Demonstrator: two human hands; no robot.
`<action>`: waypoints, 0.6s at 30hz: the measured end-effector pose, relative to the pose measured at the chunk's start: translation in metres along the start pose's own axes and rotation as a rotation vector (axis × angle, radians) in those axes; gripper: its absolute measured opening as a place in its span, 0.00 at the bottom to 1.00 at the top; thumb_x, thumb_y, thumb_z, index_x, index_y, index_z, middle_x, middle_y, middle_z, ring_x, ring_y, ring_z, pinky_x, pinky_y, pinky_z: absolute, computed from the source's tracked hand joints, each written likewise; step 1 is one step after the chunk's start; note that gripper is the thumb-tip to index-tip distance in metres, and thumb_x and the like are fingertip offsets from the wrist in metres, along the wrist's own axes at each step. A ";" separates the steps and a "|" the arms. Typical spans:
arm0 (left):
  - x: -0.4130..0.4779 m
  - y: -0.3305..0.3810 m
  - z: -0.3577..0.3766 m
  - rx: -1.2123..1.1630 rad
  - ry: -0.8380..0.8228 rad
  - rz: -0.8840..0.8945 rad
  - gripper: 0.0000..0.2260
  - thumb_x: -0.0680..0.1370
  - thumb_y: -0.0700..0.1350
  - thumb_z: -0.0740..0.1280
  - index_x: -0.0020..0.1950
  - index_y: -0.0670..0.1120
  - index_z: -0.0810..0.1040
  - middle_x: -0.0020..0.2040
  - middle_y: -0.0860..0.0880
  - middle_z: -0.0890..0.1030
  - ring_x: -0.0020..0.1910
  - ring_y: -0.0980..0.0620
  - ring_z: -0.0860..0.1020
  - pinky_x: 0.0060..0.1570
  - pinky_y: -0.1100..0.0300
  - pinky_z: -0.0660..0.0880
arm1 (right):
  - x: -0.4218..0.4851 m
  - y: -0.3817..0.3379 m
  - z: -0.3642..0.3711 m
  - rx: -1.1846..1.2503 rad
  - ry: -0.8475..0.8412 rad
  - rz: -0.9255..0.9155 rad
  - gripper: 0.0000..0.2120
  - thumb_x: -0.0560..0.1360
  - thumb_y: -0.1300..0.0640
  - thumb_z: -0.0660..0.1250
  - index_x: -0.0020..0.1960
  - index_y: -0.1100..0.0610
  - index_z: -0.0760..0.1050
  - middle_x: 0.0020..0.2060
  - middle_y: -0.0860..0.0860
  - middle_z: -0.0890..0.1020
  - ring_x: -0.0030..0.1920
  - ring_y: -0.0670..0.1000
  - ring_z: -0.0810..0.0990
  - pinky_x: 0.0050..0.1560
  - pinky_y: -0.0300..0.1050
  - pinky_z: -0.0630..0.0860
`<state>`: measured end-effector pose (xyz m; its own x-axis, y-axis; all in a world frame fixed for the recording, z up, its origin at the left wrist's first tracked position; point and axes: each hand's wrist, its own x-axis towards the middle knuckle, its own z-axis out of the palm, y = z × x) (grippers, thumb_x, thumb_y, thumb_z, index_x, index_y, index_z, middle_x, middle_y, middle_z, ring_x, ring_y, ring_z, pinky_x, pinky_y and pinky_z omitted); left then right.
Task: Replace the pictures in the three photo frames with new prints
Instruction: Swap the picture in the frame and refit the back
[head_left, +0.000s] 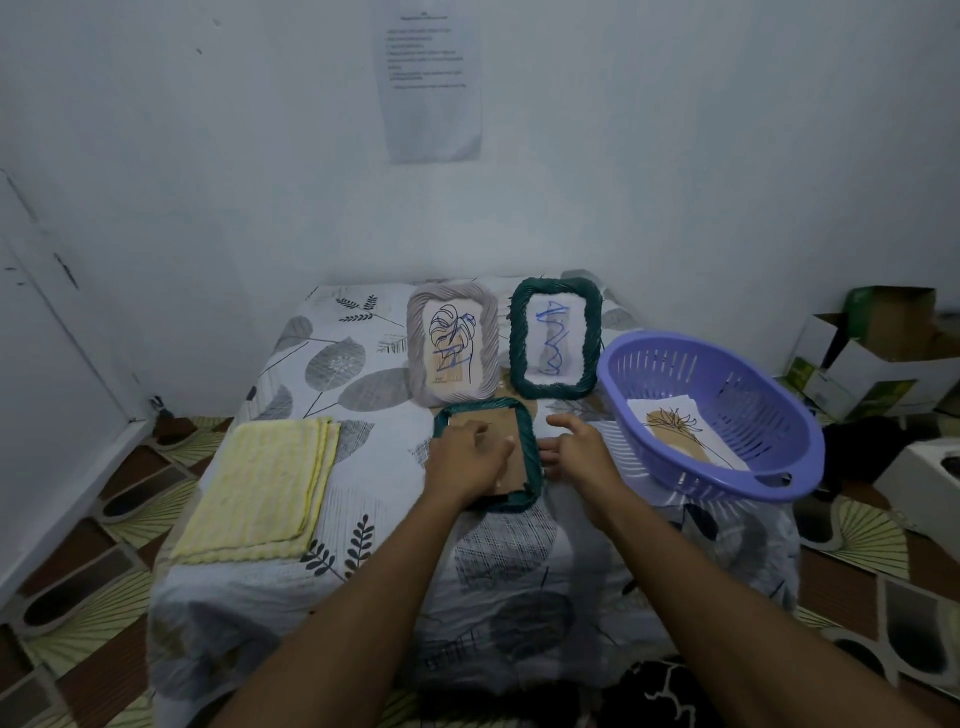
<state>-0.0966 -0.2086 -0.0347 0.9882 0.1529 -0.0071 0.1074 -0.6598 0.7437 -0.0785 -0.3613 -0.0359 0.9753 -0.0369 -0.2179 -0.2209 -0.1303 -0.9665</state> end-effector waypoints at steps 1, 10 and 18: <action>0.002 0.003 -0.001 0.001 -0.026 -0.036 0.34 0.70 0.67 0.64 0.70 0.49 0.70 0.71 0.45 0.70 0.69 0.42 0.68 0.67 0.44 0.67 | -0.001 -0.004 -0.001 0.066 0.004 -0.002 0.19 0.78 0.67 0.50 0.63 0.56 0.70 0.49 0.59 0.81 0.42 0.53 0.81 0.35 0.47 0.77; -0.003 0.014 -0.028 -0.381 0.020 -0.079 0.27 0.66 0.55 0.70 0.64 0.51 0.73 0.61 0.47 0.77 0.57 0.46 0.77 0.59 0.46 0.76 | -0.014 -0.043 0.009 0.142 -0.111 -0.182 0.12 0.76 0.63 0.59 0.52 0.50 0.76 0.48 0.53 0.85 0.49 0.51 0.81 0.43 0.44 0.75; -0.027 -0.007 -0.057 -1.317 -0.204 -0.181 0.12 0.77 0.42 0.61 0.57 0.37 0.77 0.54 0.36 0.81 0.49 0.39 0.79 0.56 0.46 0.76 | -0.011 -0.028 0.025 0.051 -0.087 -0.061 0.16 0.82 0.58 0.57 0.68 0.57 0.71 0.56 0.55 0.78 0.55 0.56 0.77 0.53 0.51 0.76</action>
<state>-0.1305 -0.1660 -0.0016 0.9822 -0.0255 -0.1862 0.1674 0.5689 0.8052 -0.0831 -0.3323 -0.0102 0.9843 0.0556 -0.1676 -0.1630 -0.0790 -0.9835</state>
